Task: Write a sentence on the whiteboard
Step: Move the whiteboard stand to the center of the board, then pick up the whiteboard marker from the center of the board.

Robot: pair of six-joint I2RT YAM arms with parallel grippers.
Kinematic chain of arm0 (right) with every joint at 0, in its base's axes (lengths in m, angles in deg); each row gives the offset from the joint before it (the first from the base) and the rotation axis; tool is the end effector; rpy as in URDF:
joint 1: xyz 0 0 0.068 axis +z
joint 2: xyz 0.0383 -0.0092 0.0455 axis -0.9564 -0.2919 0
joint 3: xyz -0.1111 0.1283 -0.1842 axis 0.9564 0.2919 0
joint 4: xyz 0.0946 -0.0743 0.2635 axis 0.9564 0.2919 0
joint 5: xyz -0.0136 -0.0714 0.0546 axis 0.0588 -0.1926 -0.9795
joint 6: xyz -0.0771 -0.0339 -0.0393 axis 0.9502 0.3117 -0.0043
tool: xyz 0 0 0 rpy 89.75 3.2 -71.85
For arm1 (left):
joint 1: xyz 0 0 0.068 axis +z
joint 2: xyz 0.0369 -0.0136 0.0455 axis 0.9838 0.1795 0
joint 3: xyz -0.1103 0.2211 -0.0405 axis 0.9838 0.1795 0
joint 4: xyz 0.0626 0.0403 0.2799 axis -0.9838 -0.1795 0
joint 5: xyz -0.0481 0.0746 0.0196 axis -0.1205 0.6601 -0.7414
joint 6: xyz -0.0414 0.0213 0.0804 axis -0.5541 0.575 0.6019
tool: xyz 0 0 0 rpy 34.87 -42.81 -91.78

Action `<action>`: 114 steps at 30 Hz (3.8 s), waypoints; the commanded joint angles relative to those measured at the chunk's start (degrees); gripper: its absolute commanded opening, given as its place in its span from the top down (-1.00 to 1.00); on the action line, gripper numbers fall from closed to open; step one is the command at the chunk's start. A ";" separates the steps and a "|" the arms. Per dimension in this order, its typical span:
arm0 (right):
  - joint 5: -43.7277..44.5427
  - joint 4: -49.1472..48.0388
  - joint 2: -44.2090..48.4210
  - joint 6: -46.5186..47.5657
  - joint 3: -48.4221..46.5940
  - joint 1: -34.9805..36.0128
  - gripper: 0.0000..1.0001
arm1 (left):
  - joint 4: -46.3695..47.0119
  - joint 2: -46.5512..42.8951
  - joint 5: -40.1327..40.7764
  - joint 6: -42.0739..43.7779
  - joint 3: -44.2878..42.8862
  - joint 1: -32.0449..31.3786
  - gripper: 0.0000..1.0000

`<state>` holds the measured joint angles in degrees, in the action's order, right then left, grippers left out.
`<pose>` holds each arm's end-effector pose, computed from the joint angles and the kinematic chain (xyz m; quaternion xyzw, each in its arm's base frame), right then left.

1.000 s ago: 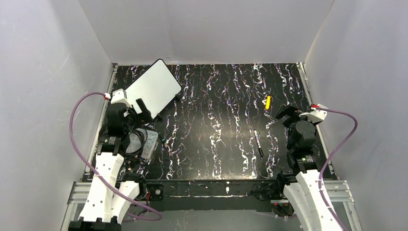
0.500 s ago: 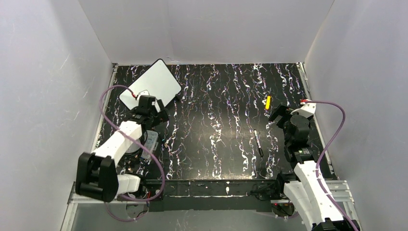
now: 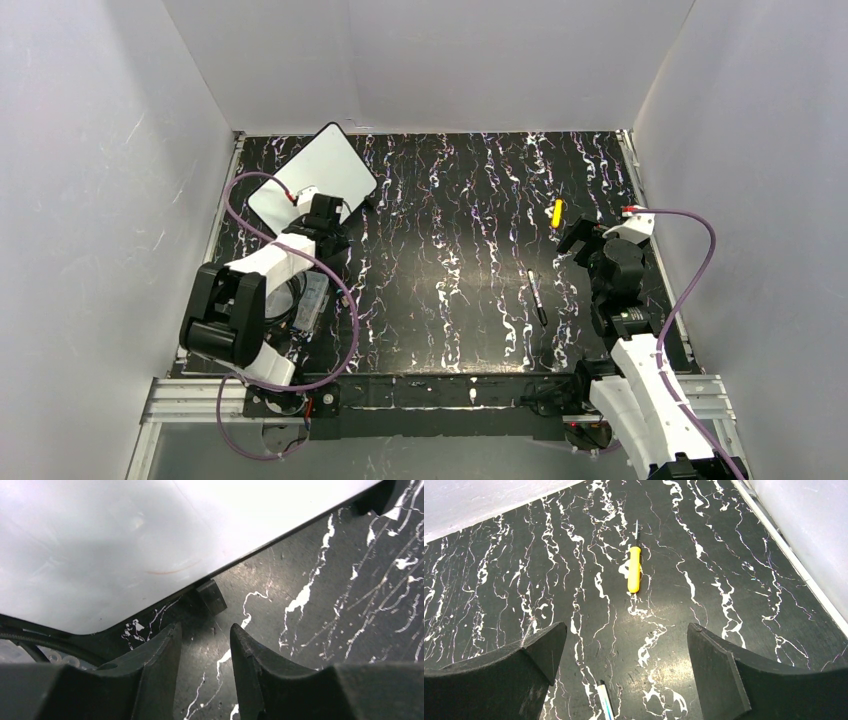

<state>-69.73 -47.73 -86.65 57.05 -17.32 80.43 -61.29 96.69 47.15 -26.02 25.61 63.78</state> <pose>0.2605 0.0064 0.2318 0.1766 0.7421 0.0165 0.6464 0.3595 -0.0713 0.1194 -0.2257 0.8851 -0.0105 0.4068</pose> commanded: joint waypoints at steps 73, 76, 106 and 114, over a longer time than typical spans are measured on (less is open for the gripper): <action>-3.08 -0.70 -3.44 1.08 -2.67 -0.02 -0.97 | -10.36 5.55 6.25 -26.03 -5.32 -35.07 1.00; -3.63 -0.34 -3.68 1.08 -2.83 0.03 -0.97 | -10.57 6.05 6.15 -27.41 -5.34 -36.08 1.00; -20.27 16.96 -27.56 -2.39 -9.72 3.37 -0.32 | -19.05 -21.43 -4.91 7.16 -7.94 -36.61 -0.97; -9.09 21.26 -32.15 -3.47 -11.46 11.65 -0.23 | -23.11 -25.67 -27.47 21.44 -16.83 -17.76 -0.97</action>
<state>-84.29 -28.96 -116.88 54.76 -25.13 90.48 -81.27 74.94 32.27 -14.63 8.54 39.19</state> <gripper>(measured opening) 0.638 0.983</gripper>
